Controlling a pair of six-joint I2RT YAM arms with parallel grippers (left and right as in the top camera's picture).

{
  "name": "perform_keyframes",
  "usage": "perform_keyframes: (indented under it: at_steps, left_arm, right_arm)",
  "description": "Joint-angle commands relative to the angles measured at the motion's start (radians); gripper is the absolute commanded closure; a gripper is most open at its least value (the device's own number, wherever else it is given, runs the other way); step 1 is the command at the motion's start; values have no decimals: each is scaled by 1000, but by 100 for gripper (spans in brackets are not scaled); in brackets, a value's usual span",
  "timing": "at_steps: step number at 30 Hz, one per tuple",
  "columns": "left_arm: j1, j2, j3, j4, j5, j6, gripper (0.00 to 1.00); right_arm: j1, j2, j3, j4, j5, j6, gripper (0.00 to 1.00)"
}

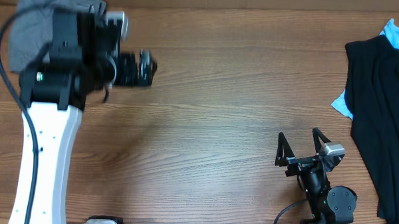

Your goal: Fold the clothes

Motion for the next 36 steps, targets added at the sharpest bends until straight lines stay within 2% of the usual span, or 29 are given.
perform_keyframes:
  at_steps: [1, 7, 14, 20, 28, 36]
  left_arm:
    - [16, -154, -169, 29, -6, -8, 0]
    - [51, -401, -502, 294, -24, 15, 0]
    - [109, -754, -1008, 760, 6, 4, 0]
    - [188, -1061, -1369, 1067, 11, -90, 0]
    - [222, -1341, -1631, 1266, 11, -122, 0]
    - [175, -1439, -1645, 1290, -7, -53, 0]
  right_arm:
    - [-4, -12, -10, 5, 13, -3, 0]
    - [-4, -12, -10, 5, 13, -3, 0]
    - [-4, -12, -10, 5, 13, -3, 0]
    - [-4, -12, -10, 5, 13, -3, 0]
    - [-4, -12, -10, 5, 13, -3, 0]
    - [-4, -12, -10, 5, 13, -3, 0]
